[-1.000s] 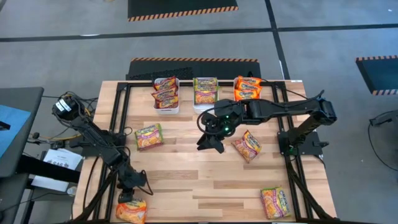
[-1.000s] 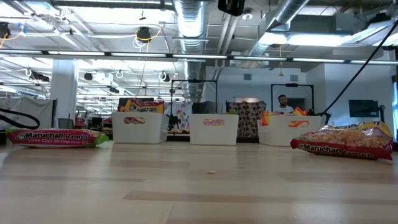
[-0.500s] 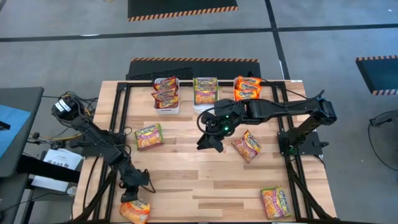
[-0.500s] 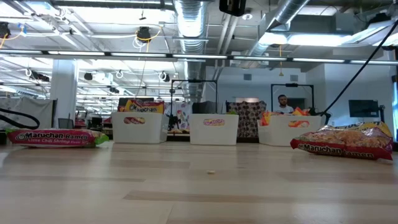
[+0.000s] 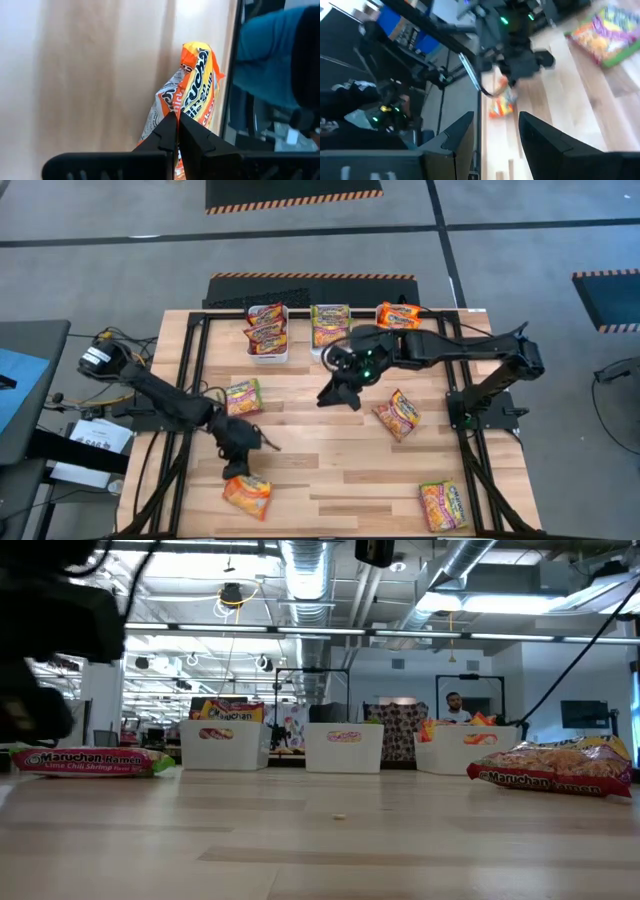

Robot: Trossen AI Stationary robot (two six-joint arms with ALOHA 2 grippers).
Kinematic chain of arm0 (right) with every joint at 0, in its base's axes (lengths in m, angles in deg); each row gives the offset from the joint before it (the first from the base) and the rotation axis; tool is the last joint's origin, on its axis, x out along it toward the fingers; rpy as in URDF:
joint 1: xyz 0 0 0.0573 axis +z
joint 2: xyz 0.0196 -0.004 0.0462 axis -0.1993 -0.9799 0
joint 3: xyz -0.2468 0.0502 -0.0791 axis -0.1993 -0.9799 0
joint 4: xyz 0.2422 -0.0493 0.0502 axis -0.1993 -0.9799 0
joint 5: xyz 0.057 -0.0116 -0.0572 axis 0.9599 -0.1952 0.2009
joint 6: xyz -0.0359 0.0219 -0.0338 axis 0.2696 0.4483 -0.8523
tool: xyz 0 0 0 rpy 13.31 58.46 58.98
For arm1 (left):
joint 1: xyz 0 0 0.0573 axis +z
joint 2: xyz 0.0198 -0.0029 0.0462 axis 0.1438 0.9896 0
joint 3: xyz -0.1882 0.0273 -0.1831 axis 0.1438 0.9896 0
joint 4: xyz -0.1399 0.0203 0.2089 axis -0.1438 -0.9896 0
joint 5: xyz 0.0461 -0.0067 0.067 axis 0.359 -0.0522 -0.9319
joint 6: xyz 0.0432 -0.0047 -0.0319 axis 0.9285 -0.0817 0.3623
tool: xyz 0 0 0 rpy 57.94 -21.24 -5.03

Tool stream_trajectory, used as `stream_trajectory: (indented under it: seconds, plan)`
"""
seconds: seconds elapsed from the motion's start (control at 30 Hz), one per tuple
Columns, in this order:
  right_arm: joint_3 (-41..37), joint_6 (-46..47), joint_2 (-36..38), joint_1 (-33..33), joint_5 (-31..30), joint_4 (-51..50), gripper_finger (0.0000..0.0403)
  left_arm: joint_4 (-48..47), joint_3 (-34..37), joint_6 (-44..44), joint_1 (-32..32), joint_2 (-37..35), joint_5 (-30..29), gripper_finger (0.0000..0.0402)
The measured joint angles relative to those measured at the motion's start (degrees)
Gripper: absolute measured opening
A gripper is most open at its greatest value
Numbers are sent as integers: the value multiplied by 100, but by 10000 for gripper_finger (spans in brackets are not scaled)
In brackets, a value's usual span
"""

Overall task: Sort Maruchan noodles
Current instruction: Put the orange noodle pack into the right white bin

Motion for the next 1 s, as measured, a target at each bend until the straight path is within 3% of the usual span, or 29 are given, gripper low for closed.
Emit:
stream_trajectory:
  seconds: [0.23, 0.67, 0.83, 1.0]
  plan:
    - [3, -92, 295, -414, 76, -63, 179, 81, 0, 473, 1040, -2, 0, 0]
    - [3, -204, 498, -1348, 1357, -49, 179, 627, 0, 736, 2282, -2, -511, 0]
    - [-3, -1173, 384, -1532, 2000, -190, 179, 859, -2, 681, 2462, -1, -813, 0]
    - [2, -2345, 395, -1467, 2032, -455, 179, 1144, -2, 571, 2566, 0, -1165, 0]
